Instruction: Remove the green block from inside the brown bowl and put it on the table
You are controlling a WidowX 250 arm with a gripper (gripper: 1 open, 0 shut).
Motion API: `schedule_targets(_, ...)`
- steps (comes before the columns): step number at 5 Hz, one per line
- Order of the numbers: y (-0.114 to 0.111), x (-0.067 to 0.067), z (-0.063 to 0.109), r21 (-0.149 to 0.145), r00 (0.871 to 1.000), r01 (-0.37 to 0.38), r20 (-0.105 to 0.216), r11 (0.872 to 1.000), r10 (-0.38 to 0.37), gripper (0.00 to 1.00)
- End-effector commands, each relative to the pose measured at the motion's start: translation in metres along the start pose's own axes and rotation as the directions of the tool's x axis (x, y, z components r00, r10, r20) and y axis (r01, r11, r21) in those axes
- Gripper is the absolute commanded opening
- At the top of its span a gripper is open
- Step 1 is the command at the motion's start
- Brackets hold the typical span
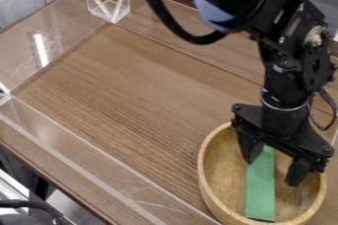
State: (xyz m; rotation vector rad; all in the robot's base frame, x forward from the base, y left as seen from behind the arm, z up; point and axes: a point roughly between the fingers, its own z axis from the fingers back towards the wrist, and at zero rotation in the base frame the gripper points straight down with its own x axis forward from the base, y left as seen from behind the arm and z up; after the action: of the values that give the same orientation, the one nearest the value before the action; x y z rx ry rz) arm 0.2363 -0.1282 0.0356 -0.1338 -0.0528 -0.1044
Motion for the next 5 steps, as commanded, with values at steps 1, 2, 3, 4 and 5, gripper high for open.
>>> schedule_targets(1, 0.009, -0.006, -0.019, 0.019, 0.999, -0.008, -0.039, 1.000, 0.008, 1.00)
schedule_targets(2, 0.009, -0.007, -0.022, 0.020, 0.999, -0.010, -0.040, 1.000, 0.011, 1.00)
schedule_targets(3, 0.010, -0.007, -0.025, 0.021, 0.999, -0.013, -0.041, 1.000, 0.014, 1.00)
schedule_targets(4, 0.010, -0.007, -0.028, 0.022, 0.999, -0.015, -0.042, 1.000, 0.016, 1.00)
schedule_targets(5, 0.011, -0.007, -0.030, 0.023, 0.999, -0.018, -0.043, 1.000, 0.019, 1.00)
